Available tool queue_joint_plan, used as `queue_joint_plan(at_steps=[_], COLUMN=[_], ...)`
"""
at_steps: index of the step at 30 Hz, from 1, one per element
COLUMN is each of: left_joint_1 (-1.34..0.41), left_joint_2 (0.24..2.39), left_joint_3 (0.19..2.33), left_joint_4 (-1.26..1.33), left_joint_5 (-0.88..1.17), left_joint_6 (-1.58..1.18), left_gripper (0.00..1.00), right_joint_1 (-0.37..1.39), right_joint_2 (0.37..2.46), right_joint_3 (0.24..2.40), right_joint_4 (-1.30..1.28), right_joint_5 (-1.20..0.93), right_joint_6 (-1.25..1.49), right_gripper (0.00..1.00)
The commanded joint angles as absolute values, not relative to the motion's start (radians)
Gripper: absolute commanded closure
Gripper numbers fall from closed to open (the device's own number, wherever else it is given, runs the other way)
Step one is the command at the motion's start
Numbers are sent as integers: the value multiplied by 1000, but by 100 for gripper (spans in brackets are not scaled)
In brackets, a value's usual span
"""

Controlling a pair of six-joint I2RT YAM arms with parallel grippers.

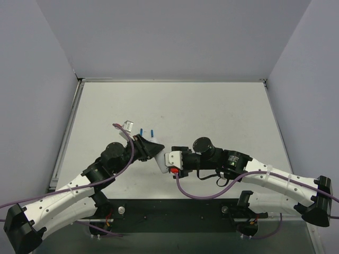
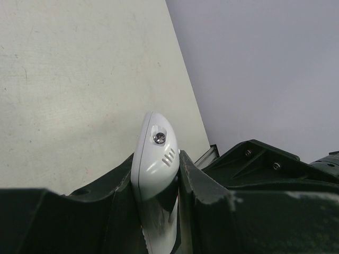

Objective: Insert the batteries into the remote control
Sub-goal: Remove the battery cover from the remote control.

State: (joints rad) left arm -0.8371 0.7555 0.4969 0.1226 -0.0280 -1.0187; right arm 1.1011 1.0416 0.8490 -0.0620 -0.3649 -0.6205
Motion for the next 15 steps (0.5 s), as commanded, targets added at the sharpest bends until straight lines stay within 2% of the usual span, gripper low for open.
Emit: queue_joint_plan(at_steps=[1, 15], left_joint_1=[-839, -838], left_joint_2=[756, 764], left_joint_3=[549, 548], left_joint_4=[158, 176], left_joint_5=[-12, 0], left_joint_6=[-1034, -1045], left_gripper=[100, 100], right_joint_1=[1111, 1112], right_joint_2=[1052, 1074], right_joint_3=[874, 871], right_joint_4=[-15, -8], right_joint_5=[-402, -379], right_joint_6=[-634, -635], right_gripper=[49, 54])
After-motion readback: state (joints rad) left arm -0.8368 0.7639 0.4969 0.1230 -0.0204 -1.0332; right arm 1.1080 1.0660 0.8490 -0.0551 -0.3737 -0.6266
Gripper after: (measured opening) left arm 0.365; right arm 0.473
